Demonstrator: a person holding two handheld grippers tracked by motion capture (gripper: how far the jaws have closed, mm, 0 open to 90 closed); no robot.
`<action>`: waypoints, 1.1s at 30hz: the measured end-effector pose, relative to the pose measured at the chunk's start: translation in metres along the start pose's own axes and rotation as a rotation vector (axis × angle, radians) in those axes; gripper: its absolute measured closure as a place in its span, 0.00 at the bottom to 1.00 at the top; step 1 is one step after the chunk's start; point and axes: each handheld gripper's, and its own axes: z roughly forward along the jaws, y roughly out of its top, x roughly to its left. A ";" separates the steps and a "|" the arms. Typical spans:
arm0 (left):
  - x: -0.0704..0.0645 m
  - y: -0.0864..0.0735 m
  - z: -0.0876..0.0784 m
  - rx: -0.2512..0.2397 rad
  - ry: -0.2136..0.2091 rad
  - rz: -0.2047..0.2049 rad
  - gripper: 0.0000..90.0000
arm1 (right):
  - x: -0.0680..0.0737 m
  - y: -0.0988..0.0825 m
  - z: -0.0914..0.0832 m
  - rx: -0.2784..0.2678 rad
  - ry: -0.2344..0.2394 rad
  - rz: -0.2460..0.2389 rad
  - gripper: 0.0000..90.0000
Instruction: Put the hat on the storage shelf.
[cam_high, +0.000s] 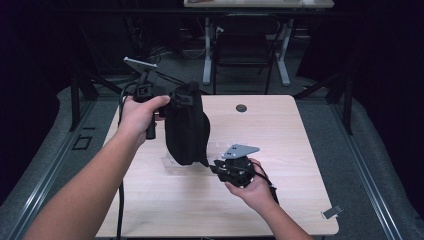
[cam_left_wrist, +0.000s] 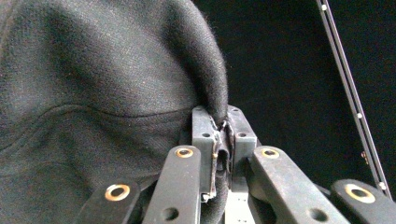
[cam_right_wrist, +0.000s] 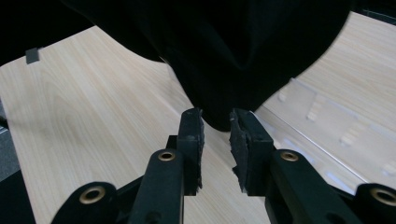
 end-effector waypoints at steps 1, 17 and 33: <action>0.000 0.000 0.000 0.000 -0.002 -0.001 0.94 | 0.002 0.002 0.001 0.000 -0.002 -0.007 0.82; -0.003 0.000 0.005 0.006 -0.003 0.003 0.94 | 0.013 0.018 0.015 0.003 0.008 -0.042 0.85; -0.007 0.000 0.009 -0.001 -0.014 0.011 0.90 | 0.019 0.018 0.014 0.022 -0.043 -0.118 0.93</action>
